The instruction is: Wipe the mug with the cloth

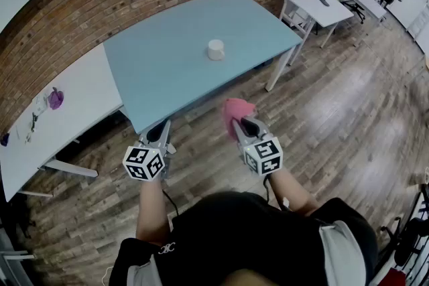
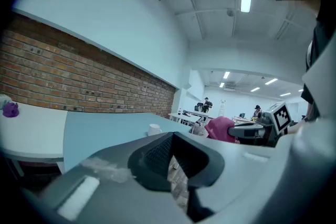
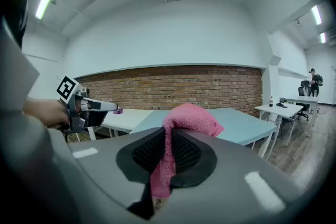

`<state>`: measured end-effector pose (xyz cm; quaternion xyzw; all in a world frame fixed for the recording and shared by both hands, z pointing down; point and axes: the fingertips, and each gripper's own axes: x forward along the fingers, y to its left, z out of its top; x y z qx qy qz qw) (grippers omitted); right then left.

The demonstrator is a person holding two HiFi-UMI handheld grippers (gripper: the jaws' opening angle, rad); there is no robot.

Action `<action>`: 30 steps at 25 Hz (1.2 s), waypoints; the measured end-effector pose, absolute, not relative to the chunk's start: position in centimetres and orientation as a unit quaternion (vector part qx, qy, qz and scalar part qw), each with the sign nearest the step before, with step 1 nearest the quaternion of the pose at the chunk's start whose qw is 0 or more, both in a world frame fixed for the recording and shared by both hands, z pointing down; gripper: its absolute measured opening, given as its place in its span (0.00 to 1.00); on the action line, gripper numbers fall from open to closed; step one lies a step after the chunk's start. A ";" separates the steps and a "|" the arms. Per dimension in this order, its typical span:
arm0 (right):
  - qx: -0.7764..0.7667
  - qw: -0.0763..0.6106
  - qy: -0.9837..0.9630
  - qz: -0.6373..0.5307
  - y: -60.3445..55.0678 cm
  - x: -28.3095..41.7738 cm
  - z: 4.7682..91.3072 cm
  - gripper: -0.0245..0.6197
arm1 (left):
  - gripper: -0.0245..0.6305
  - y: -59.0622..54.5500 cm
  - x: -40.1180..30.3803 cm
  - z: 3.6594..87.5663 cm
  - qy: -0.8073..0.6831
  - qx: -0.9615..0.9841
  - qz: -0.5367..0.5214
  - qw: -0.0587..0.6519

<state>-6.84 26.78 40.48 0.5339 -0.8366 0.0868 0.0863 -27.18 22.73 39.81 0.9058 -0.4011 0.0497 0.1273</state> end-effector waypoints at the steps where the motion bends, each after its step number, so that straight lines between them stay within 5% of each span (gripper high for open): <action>1: 0.536 0.081 -0.836 0.091 26.9 -6.8 40.6 0.09 | 0.05 22.8 -27.0 39.9 -0.399 0.907 0.054 0.124; 30: 0.595 0.076 -0.796 0.081 30.7 -7.2 39.8 0.10 | 0.05 26.7 -26.9 41.2 -0.331 0.935 0.088 0.090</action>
